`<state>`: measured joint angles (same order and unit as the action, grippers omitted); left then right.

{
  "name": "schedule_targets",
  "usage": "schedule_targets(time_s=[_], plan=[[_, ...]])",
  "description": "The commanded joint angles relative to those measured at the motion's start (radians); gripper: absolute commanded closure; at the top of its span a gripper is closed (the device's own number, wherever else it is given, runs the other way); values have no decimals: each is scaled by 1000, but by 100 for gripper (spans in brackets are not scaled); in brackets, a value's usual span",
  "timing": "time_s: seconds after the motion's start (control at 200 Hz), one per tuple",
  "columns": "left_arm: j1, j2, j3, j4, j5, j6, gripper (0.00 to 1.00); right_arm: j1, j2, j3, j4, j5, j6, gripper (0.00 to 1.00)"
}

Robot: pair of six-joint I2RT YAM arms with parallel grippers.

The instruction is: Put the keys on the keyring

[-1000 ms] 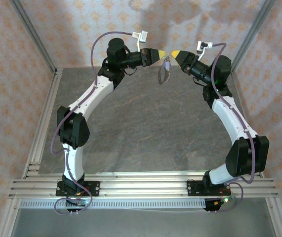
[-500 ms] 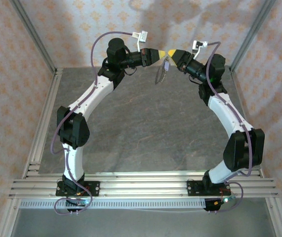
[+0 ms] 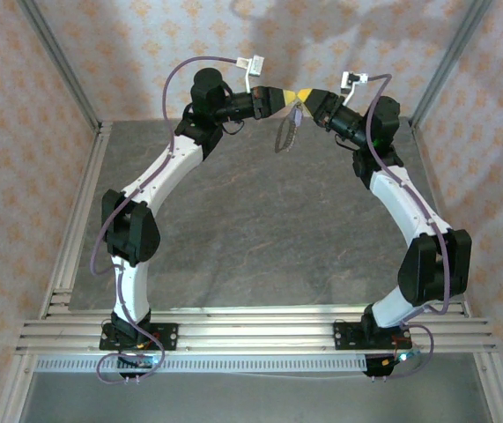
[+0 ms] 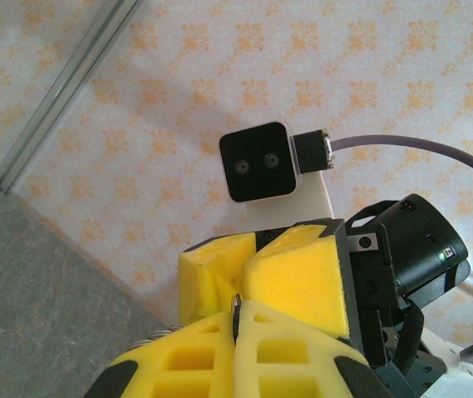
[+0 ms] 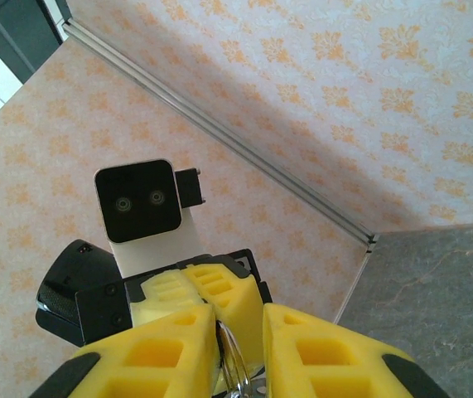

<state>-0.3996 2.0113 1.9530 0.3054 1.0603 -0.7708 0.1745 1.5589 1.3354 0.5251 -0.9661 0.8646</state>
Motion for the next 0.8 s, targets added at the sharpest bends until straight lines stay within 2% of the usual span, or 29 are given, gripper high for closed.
schedule_targets(time_s=[0.0, 0.375, 0.656, 0.701, 0.791], plan=[[-6, -39, 21, 55, -6, -8, 100, 9, -3, 20, 67, -16, 1, 79], [-8, -30, 28, 69, -14, -22, 100, 9, -13, -21, 74, -23, -4, 94], [-11, -28, 29, 69, -13, -22, 100, 11, -2, -18, 70, -37, -4, 91], [-12, -28, 29, 69, -13, -24, 100, 11, 1, -18, 72, -44, -5, 100], [-13, -26, 33, 65, -13, -28, 100, 10, 6, -21, 71, -48, -11, 100]])
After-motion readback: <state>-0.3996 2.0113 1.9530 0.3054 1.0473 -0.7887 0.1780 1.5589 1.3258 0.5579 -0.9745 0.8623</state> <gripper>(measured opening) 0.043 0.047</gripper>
